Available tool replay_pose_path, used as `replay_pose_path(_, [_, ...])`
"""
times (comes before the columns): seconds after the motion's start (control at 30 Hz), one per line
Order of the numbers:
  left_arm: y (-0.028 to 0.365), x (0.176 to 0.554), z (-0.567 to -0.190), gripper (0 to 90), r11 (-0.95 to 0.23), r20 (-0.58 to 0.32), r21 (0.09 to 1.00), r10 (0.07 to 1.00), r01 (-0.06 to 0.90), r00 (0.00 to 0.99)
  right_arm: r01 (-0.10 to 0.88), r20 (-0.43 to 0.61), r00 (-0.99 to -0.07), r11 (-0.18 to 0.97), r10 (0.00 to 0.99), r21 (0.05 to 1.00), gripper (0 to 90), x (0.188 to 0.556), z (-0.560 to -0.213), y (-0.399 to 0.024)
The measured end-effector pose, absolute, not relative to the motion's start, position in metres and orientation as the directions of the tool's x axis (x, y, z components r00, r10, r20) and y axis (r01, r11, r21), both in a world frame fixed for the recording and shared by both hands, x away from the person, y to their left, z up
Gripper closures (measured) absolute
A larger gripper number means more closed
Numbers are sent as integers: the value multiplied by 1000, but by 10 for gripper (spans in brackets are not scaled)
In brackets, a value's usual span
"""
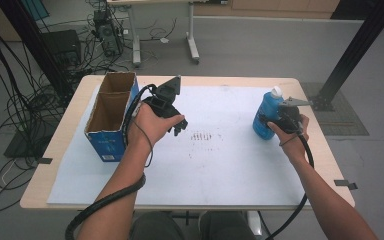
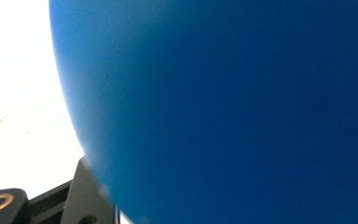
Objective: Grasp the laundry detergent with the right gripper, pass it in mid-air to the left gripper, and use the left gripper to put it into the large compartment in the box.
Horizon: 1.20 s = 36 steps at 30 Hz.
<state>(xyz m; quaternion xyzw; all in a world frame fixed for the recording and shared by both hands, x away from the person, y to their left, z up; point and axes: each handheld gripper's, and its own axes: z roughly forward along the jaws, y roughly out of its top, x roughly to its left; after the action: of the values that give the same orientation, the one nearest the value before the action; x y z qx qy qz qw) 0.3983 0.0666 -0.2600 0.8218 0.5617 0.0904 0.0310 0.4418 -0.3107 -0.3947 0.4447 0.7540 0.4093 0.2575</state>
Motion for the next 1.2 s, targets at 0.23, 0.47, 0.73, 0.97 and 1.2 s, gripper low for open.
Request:
replay_pose_path(0.23, [67,398,-260,54,-370,117,155,928,916,355,461,-22,-474,269,880,846,440,442,-395,-311])
replay_pose_path(0.47, [66,398,-260,54,-369,115,154,928,916,354,459,-23,-475,270,880,846,439,442,-395,-311])
replay_pose_path(0.73, [68,398,-260,54,-367,113,155,929,917,352,459,-23,-475,270,880,846,438,442,-395,-311])
replay_pose_path(0.97, [67,398,-261,54,-366,110,154,929,918,353,459,-23,-476,270,879,846,437,442,-395,-311])
replay_pose_path(1.2, [67,397,-259,54,-366,113,156,929,918,351,456,-23,-478,270,878,848,436,442,-395,-311])
